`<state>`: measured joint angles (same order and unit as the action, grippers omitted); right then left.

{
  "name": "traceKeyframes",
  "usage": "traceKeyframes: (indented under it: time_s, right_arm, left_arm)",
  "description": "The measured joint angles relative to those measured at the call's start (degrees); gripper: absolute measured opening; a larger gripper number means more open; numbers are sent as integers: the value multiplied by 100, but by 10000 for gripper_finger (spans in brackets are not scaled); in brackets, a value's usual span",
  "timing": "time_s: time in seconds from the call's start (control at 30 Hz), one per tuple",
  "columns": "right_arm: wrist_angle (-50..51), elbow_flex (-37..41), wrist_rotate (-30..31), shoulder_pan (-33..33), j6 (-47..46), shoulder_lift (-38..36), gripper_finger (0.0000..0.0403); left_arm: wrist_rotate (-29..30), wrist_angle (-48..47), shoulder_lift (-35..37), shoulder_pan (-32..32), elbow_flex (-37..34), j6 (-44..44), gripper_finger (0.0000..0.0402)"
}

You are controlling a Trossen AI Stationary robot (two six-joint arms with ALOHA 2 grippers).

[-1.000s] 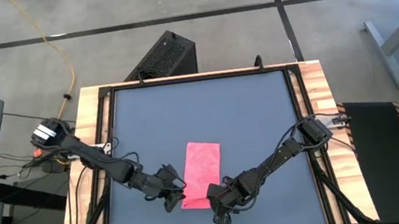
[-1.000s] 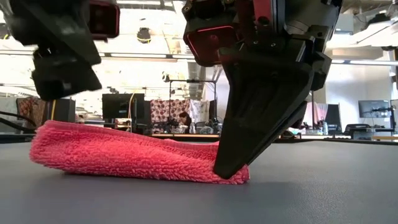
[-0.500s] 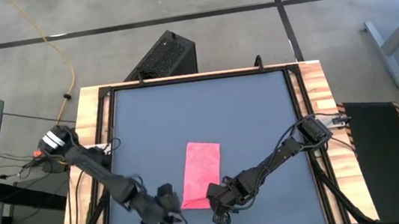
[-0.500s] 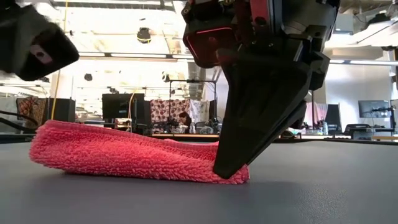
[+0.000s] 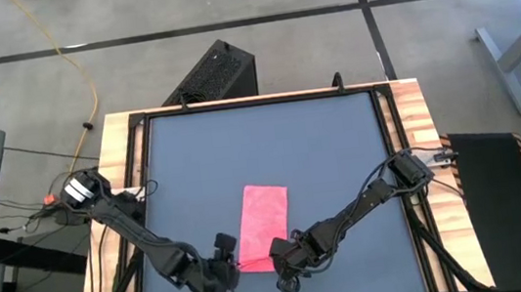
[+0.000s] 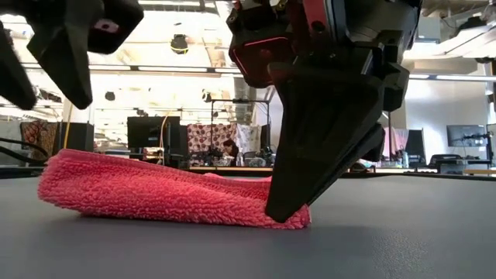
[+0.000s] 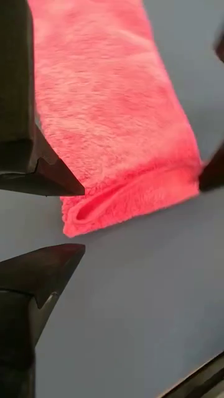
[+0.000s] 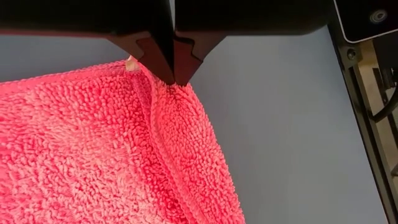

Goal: Roll towel
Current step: Roll the pink towel

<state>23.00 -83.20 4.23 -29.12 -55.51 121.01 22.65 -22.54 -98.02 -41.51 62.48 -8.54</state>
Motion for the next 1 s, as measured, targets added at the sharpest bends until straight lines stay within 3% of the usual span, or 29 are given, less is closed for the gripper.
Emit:
traceKeyframes:
  time_s: [0.2, 0.57, 0.87, 1.0]
  right_arm:
    - [-59, 2, 0, 2, -33, 0, 14]
    - [-138, 2, 15, 2, -122, 0, 14]
    - [-121, 2, 15, 2, -155, 0, 14]
    - [-118, 2, 15, 13, -151, 0, 14]
  left_arm:
    - [5, 109, -137, -290, -2, 1125, 125]
    - [822, -3, -1037, -265, -11, 1394, 125]
    - [1805, -338, -995, -382, 102, 1243, 125]
    - [1694, -670, -992, -424, 334, 1103, 125]
